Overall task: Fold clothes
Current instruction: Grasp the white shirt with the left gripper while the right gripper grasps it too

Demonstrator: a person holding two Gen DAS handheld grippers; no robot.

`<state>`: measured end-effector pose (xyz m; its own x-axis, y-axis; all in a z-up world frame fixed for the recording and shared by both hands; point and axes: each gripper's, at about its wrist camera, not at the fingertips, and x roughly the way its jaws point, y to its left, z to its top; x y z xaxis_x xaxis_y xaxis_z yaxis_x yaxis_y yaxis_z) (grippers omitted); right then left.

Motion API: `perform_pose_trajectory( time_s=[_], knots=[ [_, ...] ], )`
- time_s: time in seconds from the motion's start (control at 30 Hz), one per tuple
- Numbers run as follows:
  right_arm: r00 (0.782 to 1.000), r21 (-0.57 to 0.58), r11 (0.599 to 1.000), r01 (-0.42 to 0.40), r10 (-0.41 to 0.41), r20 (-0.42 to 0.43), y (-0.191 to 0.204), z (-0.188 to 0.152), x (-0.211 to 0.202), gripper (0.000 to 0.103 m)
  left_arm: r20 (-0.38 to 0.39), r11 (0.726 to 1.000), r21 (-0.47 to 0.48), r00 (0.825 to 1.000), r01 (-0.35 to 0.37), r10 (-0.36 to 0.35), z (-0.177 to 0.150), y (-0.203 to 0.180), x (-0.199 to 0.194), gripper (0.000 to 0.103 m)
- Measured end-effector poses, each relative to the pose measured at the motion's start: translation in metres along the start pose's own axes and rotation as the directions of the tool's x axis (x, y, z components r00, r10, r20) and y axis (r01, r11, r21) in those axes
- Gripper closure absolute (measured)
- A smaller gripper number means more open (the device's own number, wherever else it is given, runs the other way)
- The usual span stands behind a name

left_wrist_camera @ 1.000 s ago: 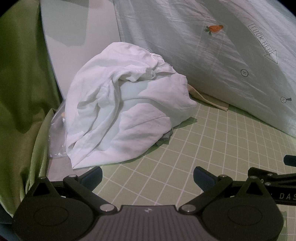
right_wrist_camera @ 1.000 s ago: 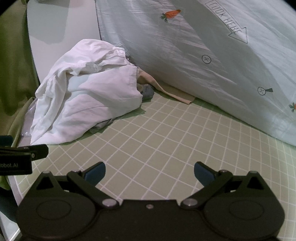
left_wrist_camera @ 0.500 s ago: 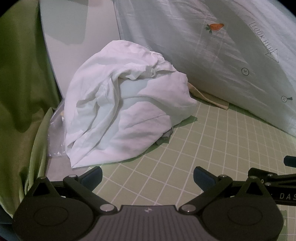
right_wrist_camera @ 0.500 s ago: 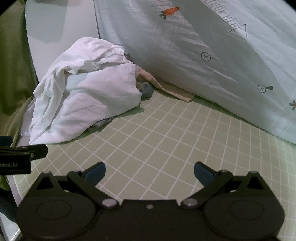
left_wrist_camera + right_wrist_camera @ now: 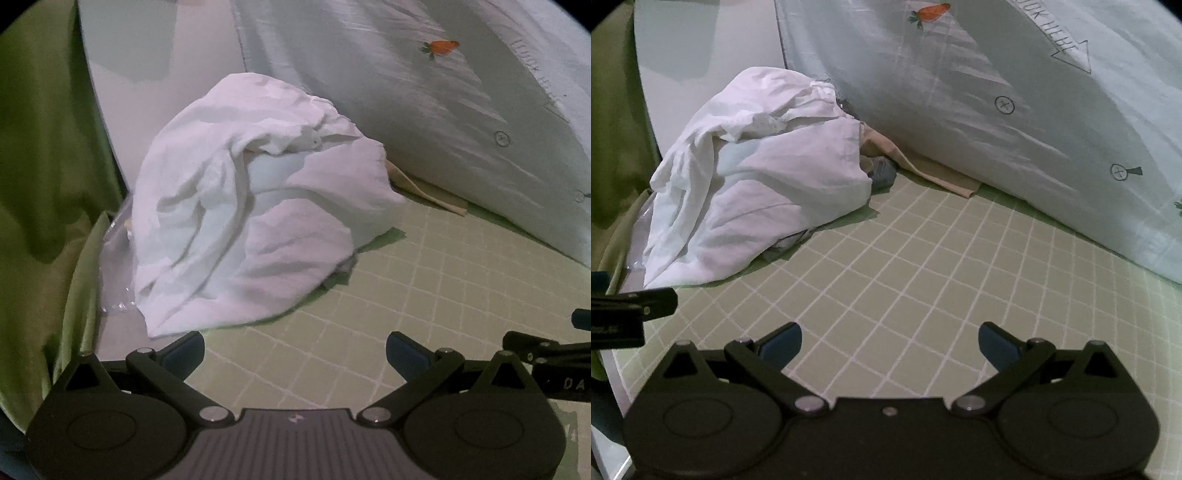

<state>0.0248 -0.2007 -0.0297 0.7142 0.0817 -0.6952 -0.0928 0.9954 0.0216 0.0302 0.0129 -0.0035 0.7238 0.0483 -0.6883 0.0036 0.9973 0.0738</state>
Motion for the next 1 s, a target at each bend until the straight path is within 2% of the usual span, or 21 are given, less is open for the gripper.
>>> perform_pose_trajectory(
  time_s=[0.17,0.33,0.47,0.57,0.67,0.73,0.77,0.83,0.9,1.0],
  knots=[
    [1.0,0.001,1.0,-0.008,0.008,0.021,0.005,0.031,0.014,0.0,0.038,0.999,-0.007,0.999,-0.032,0.032,0.033,0.017,0.01,0.0],
    [0.997,-0.033,0.999,-0.01,0.012,0.075,0.021,0.083,0.036,0.0,0.082,0.998,-0.008,0.994,-0.069,0.07,0.083,0.037,0.033,0.0],
    [0.994,-0.044,0.999,-0.012,0.016,0.11,0.04,0.132,0.066,0.0,0.083,0.998,-0.005,0.994,-0.065,0.065,0.12,0.049,0.065,0.0],
    [0.994,-0.038,0.999,-0.021,0.025,0.111,0.05,0.156,0.092,0.0,0.058,0.998,0.006,0.997,-0.055,0.055,0.139,0.055,0.095,0.004],
    [0.995,-0.03,0.999,-0.036,0.038,0.095,0.059,0.176,0.123,0.001,0.038,0.999,-0.017,0.999,-0.038,0.038,0.15,0.064,0.12,0.019],
    [0.994,-0.017,0.999,-0.052,0.053,0.092,0.062,0.188,0.141,0.006,0.037,0.998,-0.061,0.999,-0.01,0.013,0.155,0.073,0.132,0.034],
    [0.994,-0.007,0.998,-0.06,0.06,0.095,0.063,0.195,0.148,0.006,0.034,0.996,-0.088,0.999,-0.001,0.004,0.158,0.078,0.139,0.037],
    [0.992,0.01,0.997,-0.076,0.075,0.1,0.065,0.207,0.162,0.008,0.023,0.99,-0.138,1.0,0.015,-0.012,0.162,0.086,0.152,0.051],
    [0.991,0.014,0.996,-0.089,0.087,0.099,0.067,0.219,0.179,0.01,-0.001,0.984,-0.178,1.0,0.022,-0.023,0.166,0.092,0.167,0.061],
    [0.993,0.042,0.994,-0.102,0.099,0.058,0.065,0.228,0.207,0.017,-0.019,0.973,-0.227,0.999,0.038,-0.043,0.169,0.099,0.182,0.067]
  ],
)
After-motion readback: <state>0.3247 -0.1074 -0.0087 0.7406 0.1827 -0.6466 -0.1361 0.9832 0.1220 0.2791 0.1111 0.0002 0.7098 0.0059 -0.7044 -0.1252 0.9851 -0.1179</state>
